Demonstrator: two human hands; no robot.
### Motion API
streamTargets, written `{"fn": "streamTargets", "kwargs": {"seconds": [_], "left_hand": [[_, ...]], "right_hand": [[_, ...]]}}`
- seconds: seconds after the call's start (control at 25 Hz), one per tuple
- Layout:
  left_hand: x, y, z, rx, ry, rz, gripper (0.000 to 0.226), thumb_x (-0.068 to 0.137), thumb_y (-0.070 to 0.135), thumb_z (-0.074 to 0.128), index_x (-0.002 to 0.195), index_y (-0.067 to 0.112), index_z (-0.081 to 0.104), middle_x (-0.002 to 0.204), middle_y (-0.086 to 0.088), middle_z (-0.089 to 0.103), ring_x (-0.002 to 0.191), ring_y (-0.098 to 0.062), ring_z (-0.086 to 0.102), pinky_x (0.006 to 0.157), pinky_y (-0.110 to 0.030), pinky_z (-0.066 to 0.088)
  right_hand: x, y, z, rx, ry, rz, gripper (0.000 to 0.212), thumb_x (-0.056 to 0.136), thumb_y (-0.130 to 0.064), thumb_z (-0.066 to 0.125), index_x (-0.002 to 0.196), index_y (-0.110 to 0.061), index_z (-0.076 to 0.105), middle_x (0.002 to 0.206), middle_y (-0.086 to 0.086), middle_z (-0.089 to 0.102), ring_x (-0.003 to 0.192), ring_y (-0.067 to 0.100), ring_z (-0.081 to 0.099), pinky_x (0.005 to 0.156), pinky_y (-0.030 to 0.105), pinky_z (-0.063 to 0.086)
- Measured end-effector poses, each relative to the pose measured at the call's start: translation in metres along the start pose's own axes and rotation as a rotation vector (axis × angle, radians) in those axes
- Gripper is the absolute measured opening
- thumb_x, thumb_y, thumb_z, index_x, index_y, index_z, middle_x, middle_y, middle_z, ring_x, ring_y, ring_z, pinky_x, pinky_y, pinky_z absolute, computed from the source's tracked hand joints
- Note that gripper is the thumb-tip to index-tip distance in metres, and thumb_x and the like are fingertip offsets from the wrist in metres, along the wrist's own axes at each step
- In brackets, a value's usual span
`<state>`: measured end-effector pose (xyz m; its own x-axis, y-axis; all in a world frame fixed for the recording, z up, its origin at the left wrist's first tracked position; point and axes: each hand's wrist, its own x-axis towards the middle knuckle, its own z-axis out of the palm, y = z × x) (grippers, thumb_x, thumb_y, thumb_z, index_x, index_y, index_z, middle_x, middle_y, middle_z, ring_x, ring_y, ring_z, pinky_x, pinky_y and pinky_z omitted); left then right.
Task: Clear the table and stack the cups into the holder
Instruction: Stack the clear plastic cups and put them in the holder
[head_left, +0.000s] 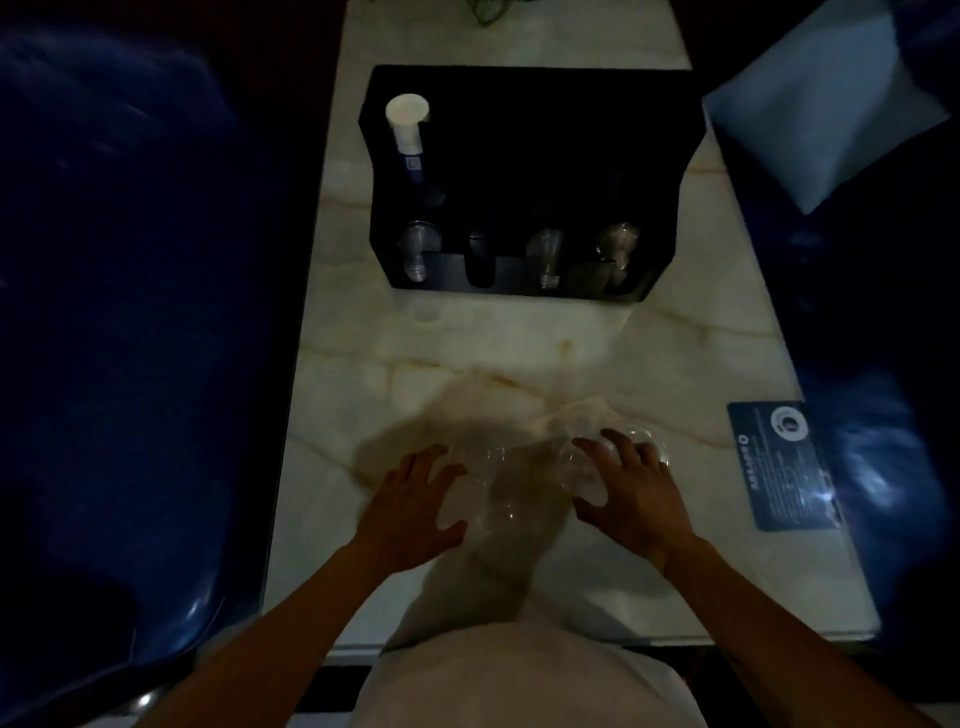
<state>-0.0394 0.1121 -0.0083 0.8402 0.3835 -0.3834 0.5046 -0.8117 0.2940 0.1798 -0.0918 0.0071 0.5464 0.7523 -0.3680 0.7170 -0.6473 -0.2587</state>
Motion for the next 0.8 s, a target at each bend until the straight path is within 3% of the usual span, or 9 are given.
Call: {"fn": "streamTargets", "kwargs": {"seconds": [0.2,0.48,0.64,0.8], "left_hand": [[0.042,0.016,0.001,0.065,0.005,-0.064,0.077,0.083,0.058,0.055,0.148,0.027,0.028,0.158,-0.007,0.020,0.142,-0.033,0.022,0.110,-0.047,0.033],[0.059,0.015,0.011,0.082,-0.027,-0.089,0.082,0.080,0.060,0.054,0.149,0.024,0.026,0.159,-0.003,0.022,0.141,-0.031,0.026,0.112,-0.045,0.031],[0.058,0.016,0.009,0.033,0.044,-0.068,0.080,0.074,0.055,0.066,0.143,0.022,0.041,0.153,-0.008,0.036,0.134,-0.035,0.038,0.104,-0.046,0.040],[0.054,0.014,0.011,0.015,0.060,-0.025,0.081,0.074,0.050,0.070,0.143,0.017,0.043,0.152,-0.011,0.037,0.136,-0.036,0.039,0.108,-0.046,0.038]], "right_hand": [[0.015,0.016,-0.007,0.060,0.030,0.162,0.084,0.076,-0.051,0.069,0.146,-0.034,0.025,0.156,0.007,0.024,0.135,0.037,0.031,0.105,0.051,0.039],[0.019,0.032,0.000,0.095,-0.004,0.207,0.087,0.077,-0.047,0.071,0.148,-0.031,0.023,0.158,0.009,0.019,0.140,0.037,0.023,0.108,0.052,0.036],[0.018,0.034,0.003,0.086,0.002,0.204,0.087,0.077,-0.048,0.070,0.148,-0.032,0.023,0.158,0.009,0.019,0.138,0.038,0.025,0.106,0.052,0.037],[0.013,0.038,0.007,0.083,0.015,0.213,0.086,0.076,-0.048,0.070,0.147,-0.033,0.025,0.157,0.010,0.021,0.136,0.039,0.026,0.104,0.052,0.038]]}}
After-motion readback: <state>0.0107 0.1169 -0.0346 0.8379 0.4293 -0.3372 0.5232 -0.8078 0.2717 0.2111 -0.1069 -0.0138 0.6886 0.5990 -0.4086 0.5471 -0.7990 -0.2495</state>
